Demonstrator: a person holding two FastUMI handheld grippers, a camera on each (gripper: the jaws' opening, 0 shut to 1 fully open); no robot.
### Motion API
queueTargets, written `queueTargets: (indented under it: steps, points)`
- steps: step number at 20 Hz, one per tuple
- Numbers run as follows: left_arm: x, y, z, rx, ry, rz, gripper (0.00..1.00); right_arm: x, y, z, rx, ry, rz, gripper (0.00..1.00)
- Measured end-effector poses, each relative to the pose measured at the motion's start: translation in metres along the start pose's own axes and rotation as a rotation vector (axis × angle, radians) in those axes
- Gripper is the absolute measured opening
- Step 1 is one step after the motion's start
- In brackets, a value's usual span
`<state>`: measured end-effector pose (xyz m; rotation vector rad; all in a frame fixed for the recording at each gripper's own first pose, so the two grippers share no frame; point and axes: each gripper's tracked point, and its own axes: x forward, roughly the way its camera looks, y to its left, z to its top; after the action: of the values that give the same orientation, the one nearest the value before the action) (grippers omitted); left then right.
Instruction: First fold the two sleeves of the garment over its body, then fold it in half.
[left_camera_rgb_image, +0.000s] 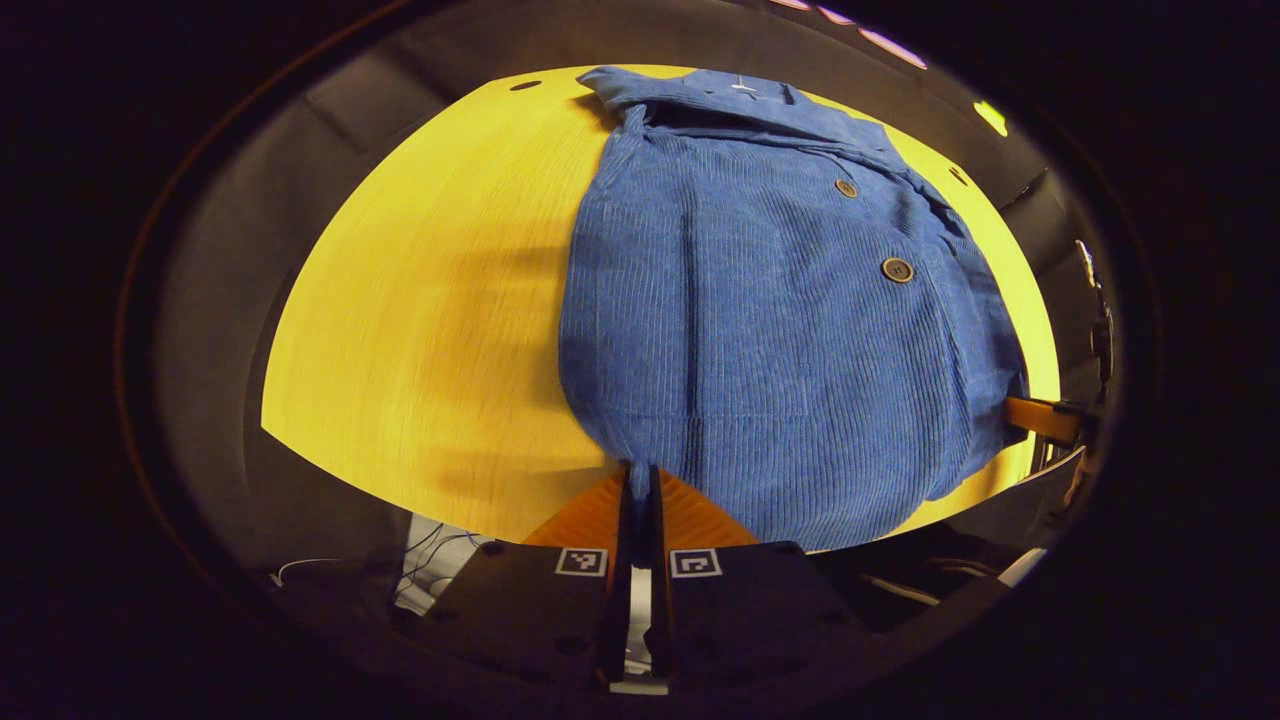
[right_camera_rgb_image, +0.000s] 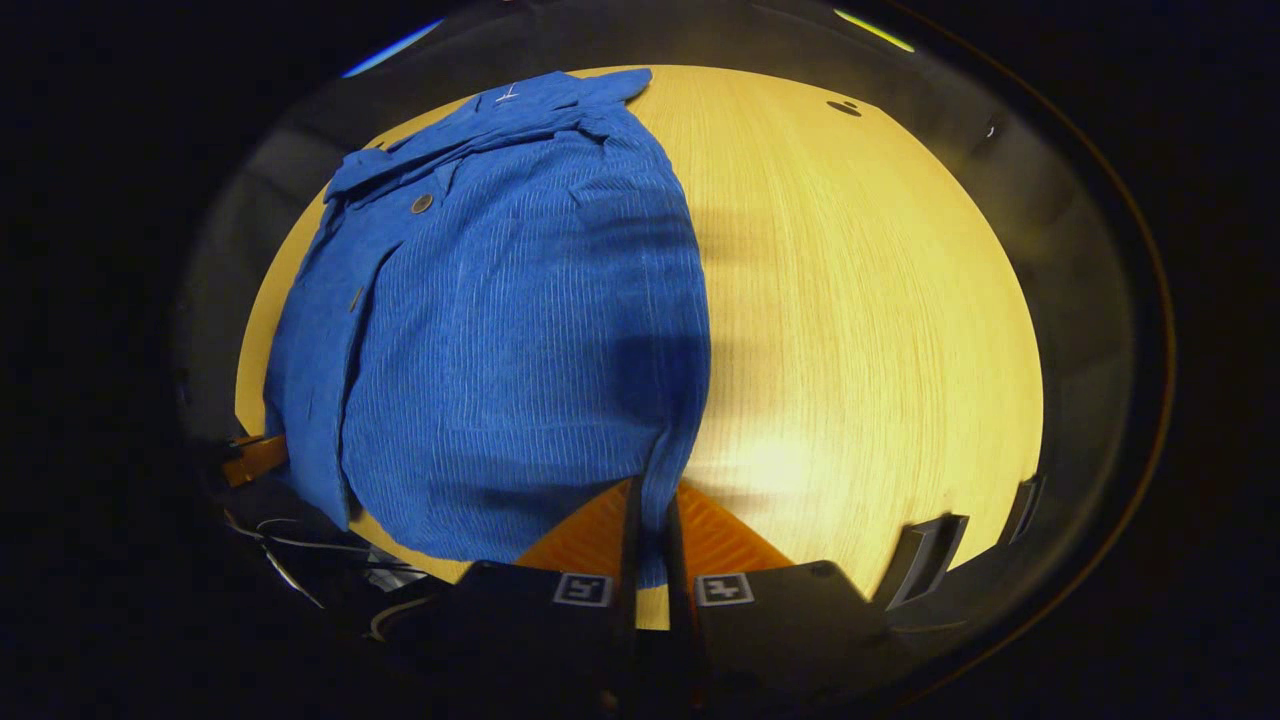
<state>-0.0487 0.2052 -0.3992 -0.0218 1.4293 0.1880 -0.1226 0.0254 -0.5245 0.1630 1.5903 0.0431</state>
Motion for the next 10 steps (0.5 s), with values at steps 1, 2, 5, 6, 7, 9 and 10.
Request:
queueTargets:
  steps: [1,2,5,6,7,9,10]
  points:
    - [0.003,0.001,0.001,-0.028,0.006,-0.011,0.07,0.0,0.002,0.003,0.016,-0.006,0.006,0.02]
    - [0.0,-0.001,0.002,-0.057,0.006,-0.031,0.0,0.0,0.001,0.002,0.008,0.004,0.013,0.11]
    - [-0.001,0.001,0.003,-0.114,0.019,-0.101,0.0,-0.001,0.002,0.003,0.018,0.01,0.029,0.02]
    - [-0.001,0.0,0.001,-0.124,0.031,-0.117,0.0,-0.001,0.004,0.002,0.026,0.014,0.038,0.02]
    - [-0.002,0.001,0.0,-0.135,0.034,-0.127,0.0,-0.002,0.006,0.002,0.038,0.018,0.052,0.02]
    - [-0.005,-0.001,0.0,-0.134,0.035,-0.132,0.0,-0.005,0.012,0.003,0.046,0.017,0.073,0.02]
    - [-0.008,-0.002,0.001,-0.128,0.035,-0.13,0.0,-0.008,0.015,0.005,0.046,0.01,0.081,0.02]
